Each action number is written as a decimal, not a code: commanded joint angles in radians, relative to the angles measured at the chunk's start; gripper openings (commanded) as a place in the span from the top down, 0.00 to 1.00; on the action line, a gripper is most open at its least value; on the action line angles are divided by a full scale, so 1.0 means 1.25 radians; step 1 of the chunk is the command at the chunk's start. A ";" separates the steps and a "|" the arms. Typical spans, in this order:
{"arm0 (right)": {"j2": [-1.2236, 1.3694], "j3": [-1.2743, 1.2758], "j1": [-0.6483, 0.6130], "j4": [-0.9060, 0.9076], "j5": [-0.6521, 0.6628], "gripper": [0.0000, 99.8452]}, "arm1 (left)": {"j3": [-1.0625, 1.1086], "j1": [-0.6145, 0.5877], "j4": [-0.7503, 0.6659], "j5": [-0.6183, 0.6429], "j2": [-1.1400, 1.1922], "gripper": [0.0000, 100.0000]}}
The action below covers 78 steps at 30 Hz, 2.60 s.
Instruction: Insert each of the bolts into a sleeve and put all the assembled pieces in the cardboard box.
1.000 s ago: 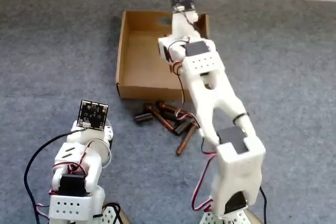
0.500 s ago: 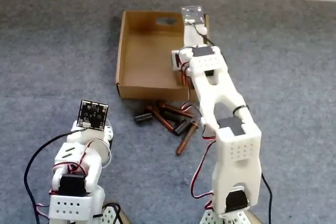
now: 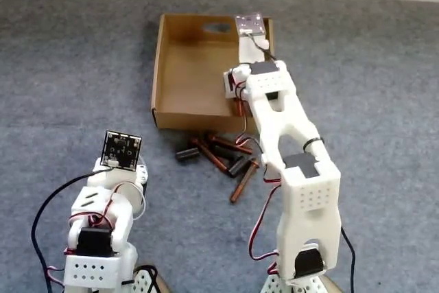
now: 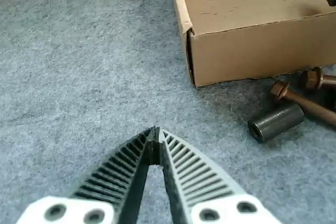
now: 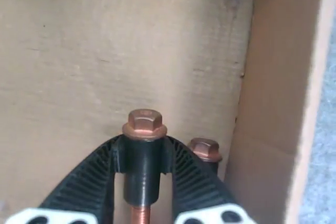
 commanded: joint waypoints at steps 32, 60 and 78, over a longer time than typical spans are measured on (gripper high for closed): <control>-0.014 -0.045 -0.008 0.087 -0.070 0.99 | 0.013 -0.003 0.000 -0.005 -0.006 0.99; 0.069 -0.064 0.025 0.088 -0.076 0.87 | 0.013 -0.003 0.000 -0.005 -0.006 0.99; -0.118 -0.095 0.028 0.121 -0.070 0.83 | 0.013 -0.003 -0.001 -0.005 -0.006 0.99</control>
